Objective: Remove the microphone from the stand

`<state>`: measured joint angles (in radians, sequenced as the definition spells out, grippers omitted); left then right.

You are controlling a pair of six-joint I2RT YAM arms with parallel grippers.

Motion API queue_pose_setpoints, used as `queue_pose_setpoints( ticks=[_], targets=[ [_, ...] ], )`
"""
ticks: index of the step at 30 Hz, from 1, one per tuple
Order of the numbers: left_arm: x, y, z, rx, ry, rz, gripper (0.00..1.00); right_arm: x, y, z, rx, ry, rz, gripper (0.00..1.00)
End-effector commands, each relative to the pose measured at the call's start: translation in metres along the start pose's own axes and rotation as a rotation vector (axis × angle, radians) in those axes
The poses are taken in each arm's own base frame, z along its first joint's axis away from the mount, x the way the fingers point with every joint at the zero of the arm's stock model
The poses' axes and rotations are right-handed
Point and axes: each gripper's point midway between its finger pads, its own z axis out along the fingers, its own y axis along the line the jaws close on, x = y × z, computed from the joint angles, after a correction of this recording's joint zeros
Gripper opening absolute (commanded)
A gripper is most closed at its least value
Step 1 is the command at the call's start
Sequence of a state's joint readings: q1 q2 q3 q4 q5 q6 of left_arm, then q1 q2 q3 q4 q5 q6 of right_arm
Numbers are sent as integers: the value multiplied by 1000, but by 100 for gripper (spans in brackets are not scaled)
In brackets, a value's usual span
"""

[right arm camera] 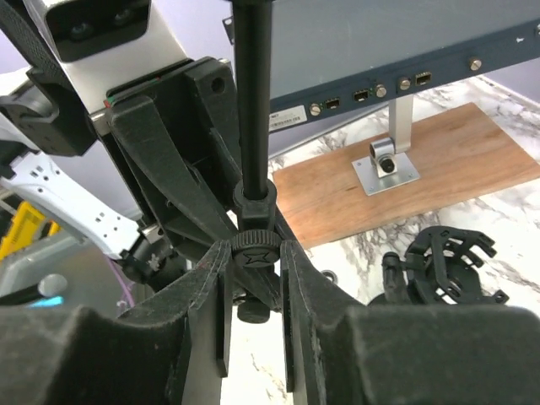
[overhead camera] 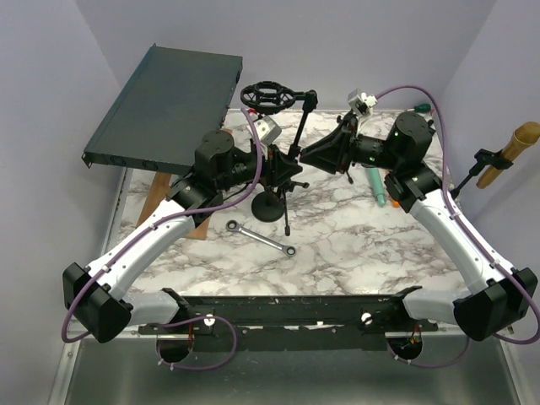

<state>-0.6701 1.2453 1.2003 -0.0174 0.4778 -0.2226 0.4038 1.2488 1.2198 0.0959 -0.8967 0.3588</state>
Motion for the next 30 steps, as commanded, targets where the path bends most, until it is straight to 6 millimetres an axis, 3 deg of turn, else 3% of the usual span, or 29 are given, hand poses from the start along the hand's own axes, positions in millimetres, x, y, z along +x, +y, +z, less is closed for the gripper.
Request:
queue_pose_setpoints(
  ticks=[1, 3, 6, 13, 20, 22, 27, 30],
  targets=[
    [-28, -10, 0, 23, -74, 51, 0, -1, 4, -1, -28, -11, -19, 20],
    [-28, -11, 1, 29, -72, 49, 0, 0, 4, -1, -34, -13, -24, 8],
    [-27, -13, 1, 41, -67, 47, 0, -2, 5, -2, -47, -13, -93, 1],
    [-24, -38, -12, 153, -26, 38, 0, -9, -18, -7, 123, 110, -600, 0],
    [-19, -40, -14, 168, 16, 53, 0, -23, -46, -18, 306, 225, -901, 1],
    [-23, -39, -15, 161, 10, 63, 0, -25, -43, -20, 316, 228, -909, 10],
    [-32, -36, -15, 146, -3, 83, 0, -24, 1, -19, 193, 135, -705, 67],
    [-34, -34, -14, 134, -6, 97, 0, -20, 35, -16, 65, 73, -534, 78]
  ],
)
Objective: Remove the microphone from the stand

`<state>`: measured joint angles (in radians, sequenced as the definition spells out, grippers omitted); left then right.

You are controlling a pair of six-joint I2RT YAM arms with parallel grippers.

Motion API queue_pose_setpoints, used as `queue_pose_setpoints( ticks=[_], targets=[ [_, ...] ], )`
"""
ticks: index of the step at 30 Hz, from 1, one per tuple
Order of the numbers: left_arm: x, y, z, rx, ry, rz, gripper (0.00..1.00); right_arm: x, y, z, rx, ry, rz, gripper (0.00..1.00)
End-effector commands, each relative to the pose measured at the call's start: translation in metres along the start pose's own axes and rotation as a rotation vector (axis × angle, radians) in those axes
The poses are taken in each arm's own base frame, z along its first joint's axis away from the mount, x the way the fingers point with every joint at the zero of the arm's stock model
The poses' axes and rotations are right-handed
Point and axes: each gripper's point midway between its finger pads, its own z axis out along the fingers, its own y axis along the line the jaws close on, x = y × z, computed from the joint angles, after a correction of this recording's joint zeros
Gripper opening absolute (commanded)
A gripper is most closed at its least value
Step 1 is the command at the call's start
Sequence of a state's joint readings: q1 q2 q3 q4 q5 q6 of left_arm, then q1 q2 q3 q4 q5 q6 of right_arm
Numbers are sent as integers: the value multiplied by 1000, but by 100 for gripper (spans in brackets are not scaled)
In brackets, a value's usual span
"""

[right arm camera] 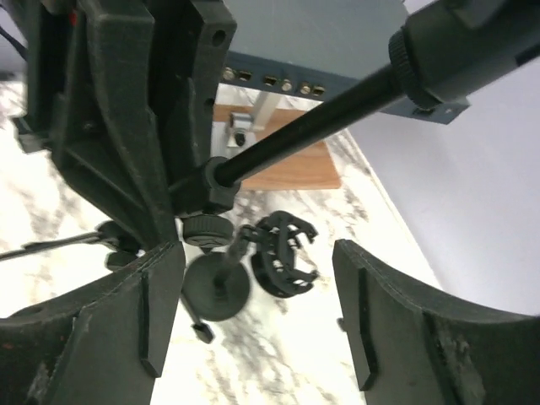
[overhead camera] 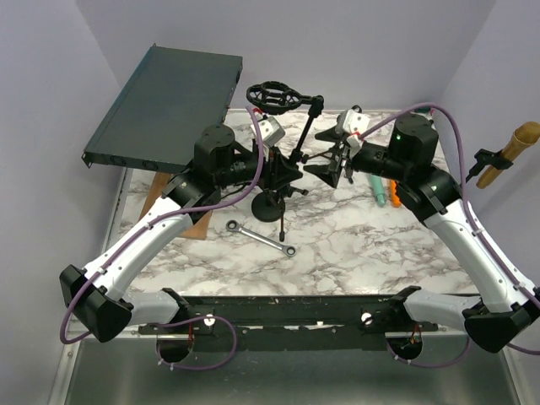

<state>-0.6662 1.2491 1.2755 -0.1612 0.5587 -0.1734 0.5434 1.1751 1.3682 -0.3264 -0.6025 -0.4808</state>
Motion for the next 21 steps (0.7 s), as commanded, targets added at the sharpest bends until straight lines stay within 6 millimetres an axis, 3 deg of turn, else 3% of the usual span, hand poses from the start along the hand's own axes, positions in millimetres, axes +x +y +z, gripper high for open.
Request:
queue_pose_setpoints(
  ticks=[1, 9, 13, 21],
  targets=[
    [-35, -19, -7, 61, -77, 94, 0, -36, 25, -14, -91, -122, 217, 79],
    [-33, -14, -10, 32, -84, 137, 0, -51, 22, -18, -213, -236, 570, 76],
    [-33, -13, -11, 30, -85, 143, 0, -35, 19, -13, -243, -246, 691, 69],
    [-31, -10, -8, 19, -83, 139, 0, -18, 20, -3, -260, -220, 738, 68]
  ],
)
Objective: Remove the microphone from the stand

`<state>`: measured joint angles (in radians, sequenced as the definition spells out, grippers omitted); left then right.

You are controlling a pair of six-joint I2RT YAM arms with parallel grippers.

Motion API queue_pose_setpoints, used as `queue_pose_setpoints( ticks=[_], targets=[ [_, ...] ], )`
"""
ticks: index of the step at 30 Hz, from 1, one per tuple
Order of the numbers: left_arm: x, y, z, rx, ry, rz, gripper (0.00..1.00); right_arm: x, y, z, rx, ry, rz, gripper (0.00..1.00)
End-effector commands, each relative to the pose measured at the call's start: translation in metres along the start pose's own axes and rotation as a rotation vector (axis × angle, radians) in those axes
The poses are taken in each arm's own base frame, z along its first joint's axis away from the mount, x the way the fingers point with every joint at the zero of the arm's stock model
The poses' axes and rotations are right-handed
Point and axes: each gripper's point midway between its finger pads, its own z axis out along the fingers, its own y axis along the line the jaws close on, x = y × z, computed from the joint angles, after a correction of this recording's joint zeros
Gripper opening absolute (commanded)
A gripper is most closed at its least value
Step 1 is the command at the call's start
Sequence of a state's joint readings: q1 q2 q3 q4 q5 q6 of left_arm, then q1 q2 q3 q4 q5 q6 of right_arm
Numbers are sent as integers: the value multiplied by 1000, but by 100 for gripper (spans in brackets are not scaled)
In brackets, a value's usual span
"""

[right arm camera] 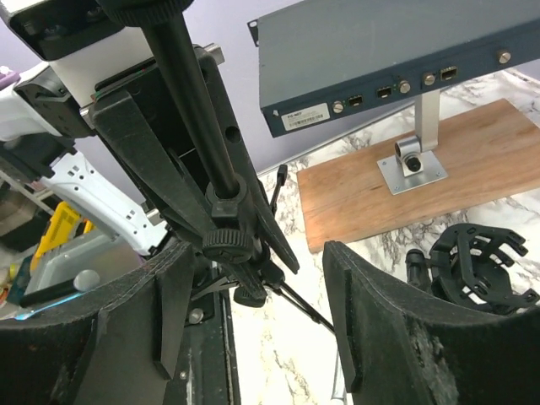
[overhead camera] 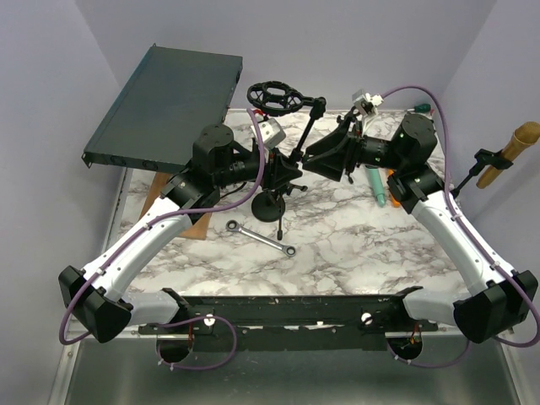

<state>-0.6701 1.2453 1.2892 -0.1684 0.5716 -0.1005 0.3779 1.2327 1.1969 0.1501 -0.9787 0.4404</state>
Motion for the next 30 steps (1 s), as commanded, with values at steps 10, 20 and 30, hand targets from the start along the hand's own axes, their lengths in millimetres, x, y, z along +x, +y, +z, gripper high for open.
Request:
queue_pose_setpoints(
  ticks=[10, 20, 30],
  targets=[
    [-30, -2, -4, -17, -74, 59, 0, -1, 13, 1, -89, -1, 2, 27],
    [-29, -6, -3, 9, -60, 59, 0, -11, 5, 1, 38, 53, -321, 1],
    [-25, -34, -7, 165, -34, 36, 0, -34, -23, -10, 355, 221, -920, 2]
  ],
)
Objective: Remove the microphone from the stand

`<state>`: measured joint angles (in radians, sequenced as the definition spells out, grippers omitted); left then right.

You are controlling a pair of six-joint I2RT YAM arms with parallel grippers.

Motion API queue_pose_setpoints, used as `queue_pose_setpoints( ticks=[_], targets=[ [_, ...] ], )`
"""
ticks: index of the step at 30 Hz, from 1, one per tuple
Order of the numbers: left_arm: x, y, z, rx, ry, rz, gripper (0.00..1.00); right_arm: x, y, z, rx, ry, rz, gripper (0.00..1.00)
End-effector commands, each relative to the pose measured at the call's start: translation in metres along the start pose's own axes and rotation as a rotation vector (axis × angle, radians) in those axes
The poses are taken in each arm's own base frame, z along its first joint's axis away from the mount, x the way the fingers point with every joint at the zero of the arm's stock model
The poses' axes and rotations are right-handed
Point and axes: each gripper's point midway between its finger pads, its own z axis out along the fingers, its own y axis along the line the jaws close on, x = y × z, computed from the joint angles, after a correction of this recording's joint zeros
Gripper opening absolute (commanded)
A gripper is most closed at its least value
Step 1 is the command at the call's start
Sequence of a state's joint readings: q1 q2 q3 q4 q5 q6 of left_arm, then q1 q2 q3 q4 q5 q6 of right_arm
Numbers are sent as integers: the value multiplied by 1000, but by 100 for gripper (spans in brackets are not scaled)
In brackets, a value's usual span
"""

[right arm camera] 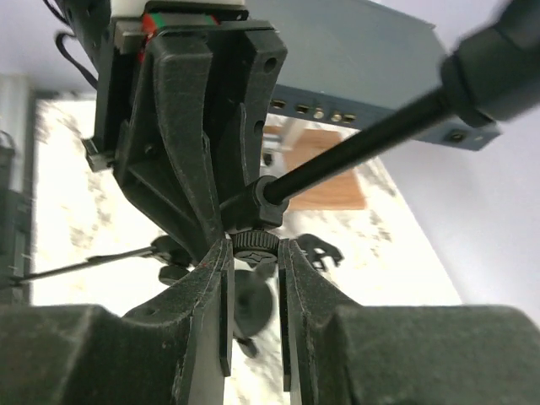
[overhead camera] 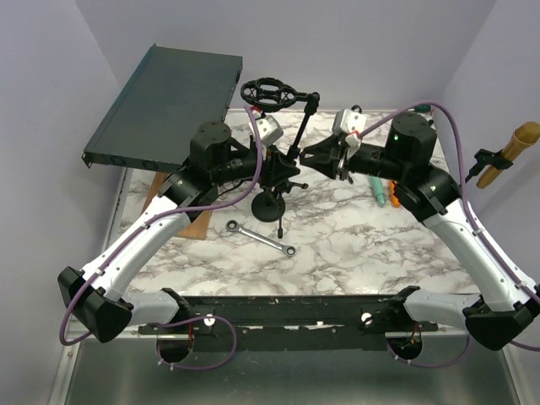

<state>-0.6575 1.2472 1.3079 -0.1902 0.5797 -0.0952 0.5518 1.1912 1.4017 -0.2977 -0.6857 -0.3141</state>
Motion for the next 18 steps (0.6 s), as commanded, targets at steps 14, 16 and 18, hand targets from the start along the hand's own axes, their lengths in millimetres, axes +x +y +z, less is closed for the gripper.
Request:
queue_pose_setpoints(
  ticks=[14, 16, 18],
  targets=[
    [-30, -14, 9, 88, -32, 38, 0, -10, -12, -22, 196, 88, -266, 60],
    [-28, -11, 11, 80, -28, 43, 0, -15, -5, -24, 175, 48, -194, 70],
    [-27, -8, 12, 75, -24, 44, 0, -20, 0, -25, 154, 10, -110, 74]
  ],
)
